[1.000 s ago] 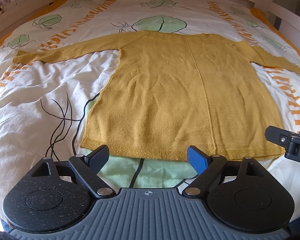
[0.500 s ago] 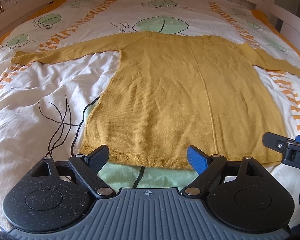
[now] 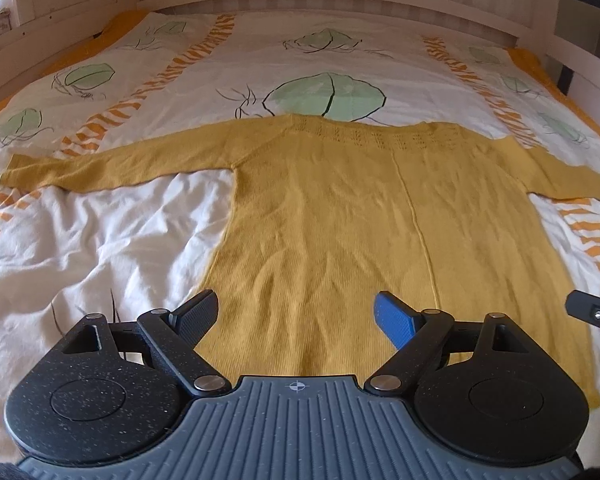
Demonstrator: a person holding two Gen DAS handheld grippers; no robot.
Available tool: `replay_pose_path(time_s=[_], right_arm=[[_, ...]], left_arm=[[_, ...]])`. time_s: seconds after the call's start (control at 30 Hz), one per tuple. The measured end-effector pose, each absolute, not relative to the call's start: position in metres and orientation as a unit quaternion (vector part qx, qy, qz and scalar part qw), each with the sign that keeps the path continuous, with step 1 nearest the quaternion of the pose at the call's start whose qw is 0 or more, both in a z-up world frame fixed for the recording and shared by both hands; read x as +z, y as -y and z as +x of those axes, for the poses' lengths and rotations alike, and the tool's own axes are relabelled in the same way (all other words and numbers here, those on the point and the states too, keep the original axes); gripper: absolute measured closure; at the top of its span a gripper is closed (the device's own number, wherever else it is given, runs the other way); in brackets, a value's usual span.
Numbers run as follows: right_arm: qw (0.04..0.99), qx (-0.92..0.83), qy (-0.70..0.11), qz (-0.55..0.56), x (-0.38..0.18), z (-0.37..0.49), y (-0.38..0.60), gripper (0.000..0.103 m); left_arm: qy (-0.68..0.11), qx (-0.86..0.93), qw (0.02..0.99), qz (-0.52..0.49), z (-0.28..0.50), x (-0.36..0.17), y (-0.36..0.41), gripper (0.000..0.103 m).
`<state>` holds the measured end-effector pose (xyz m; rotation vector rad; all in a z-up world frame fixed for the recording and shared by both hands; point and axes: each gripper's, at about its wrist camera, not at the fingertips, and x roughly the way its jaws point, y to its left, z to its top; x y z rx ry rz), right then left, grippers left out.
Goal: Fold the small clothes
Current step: 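Move the right tool to the sweater's sleeve cuff and close on it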
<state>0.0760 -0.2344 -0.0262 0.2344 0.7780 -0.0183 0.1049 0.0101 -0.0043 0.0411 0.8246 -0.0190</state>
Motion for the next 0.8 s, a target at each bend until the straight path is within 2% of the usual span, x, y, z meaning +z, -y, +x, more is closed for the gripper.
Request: replay_pose_path(time_s=[0.33,0.63,0.8], right_arm=[[0.922,-0.06,-0.356,0.141,-0.024,0.145,0.315,0.001],[0.923,-0.142,-0.324,0.149,-0.033,0.208,0.409,0.002],[0.905,-0.195,-0.333,0.177,-0.05,0.237,0.468,0.013]], left_arm=[[-0.361,-0.013,0.931,0.057,0.188,-0.012,0.015,0.018],[-0.344,-0.012,0.937,0.059,0.254,-0.045,0.038,0.018],[-0.361,-0.014,0.93,0.062,0.277,-0.073,0.047,0.018]])
